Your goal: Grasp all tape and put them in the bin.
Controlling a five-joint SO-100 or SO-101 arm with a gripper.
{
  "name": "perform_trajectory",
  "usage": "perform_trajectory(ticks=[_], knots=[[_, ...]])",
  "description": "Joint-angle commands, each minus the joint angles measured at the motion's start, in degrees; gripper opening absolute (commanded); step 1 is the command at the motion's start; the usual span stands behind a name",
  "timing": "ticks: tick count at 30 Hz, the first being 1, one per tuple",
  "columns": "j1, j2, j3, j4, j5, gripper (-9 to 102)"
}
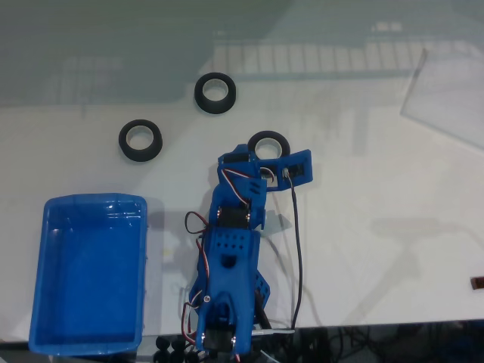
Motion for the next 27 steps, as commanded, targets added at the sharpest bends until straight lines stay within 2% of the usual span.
perform_trajectory(ticks=[1,27], knots=[[0.53,1.05,1.58,-0.18,-0.26,0],[0.44,1.05,1.85,-0.53,-0.70,0]])
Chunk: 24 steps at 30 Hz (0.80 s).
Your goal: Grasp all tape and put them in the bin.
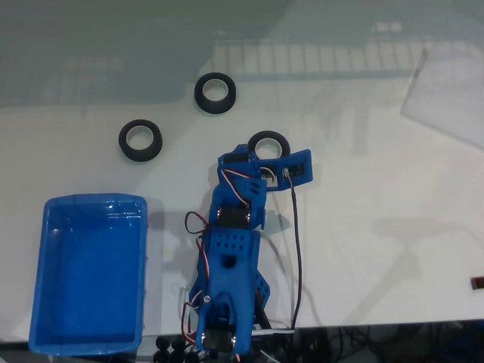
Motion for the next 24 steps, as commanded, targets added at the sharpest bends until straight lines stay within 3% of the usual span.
perform_trajectory(ticks=[1,8,19,24], knots=[[0.44,1.05,1.85,-0.53,-0.18,0],[1.49,0.44,0.79,1.49,2.90,20],[4.57,-32.61,-31.64,21.09,10.90,27],[6.24,-46.23,-41.84,24.87,12.30,27]])
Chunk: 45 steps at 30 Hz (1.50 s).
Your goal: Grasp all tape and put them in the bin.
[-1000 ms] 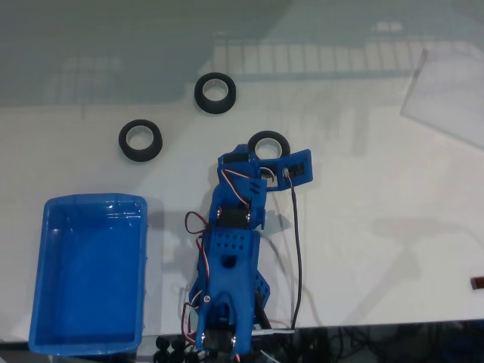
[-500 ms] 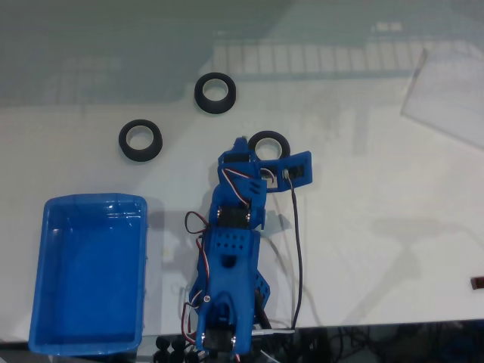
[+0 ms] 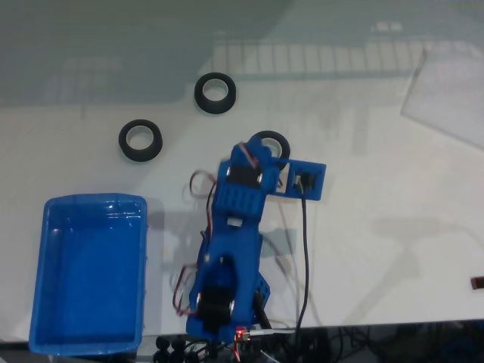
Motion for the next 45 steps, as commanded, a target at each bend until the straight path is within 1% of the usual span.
perform_trajectory(ticks=[1,10,16,21,31,36,45], knots=[[1.05,-8.44,-8.00,1.23,0.88,27],[2.55,-25.66,-15.82,1.14,2.11,27],[2.81,-33.40,-18.37,0.18,2.20,27],[2.99,-39.02,-19.51,-3.08,2.11,27],[3.60,-48.69,-23.73,-6.94,1.41,25],[3.60,-51.42,-24.26,-8.26,0.79,21],[3.78,-53.17,-24.26,-10.63,0.09,10]])
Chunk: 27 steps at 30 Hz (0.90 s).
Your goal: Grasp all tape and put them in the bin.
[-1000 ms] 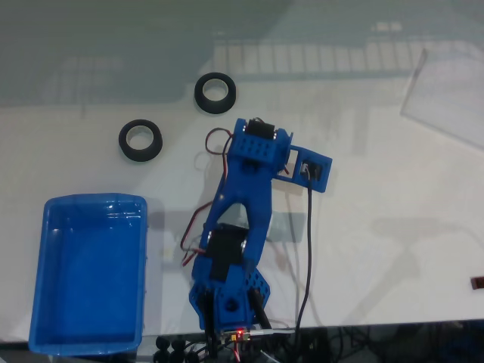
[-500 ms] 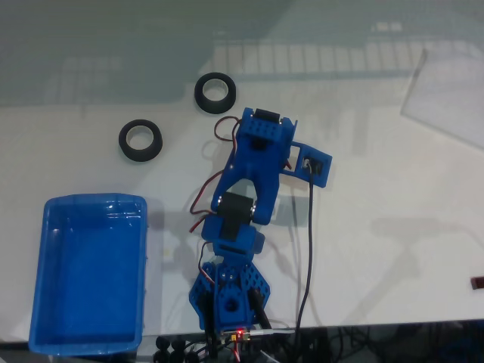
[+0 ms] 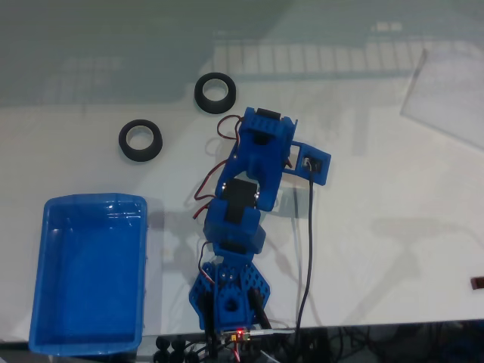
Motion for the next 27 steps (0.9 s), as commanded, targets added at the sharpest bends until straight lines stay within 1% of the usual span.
perform_trajectory(ticks=[1,3,4,11,16,22,27], knots=[[0.79,0.97,-2.20,-1.14,-0.53,8],[1.23,2.02,-1.58,-2.29,-0.26,1],[1.49,2.46,-1.32,-2.64,0.00,0],[1.85,5.36,-1.05,-2.90,0.62,0],[0.44,11.43,-1.05,-2.37,0.53,0],[-5.45,23.55,-0.70,-1.93,-0.35,0],[-13.71,34.19,1.05,-1.05,-2.81,0]])
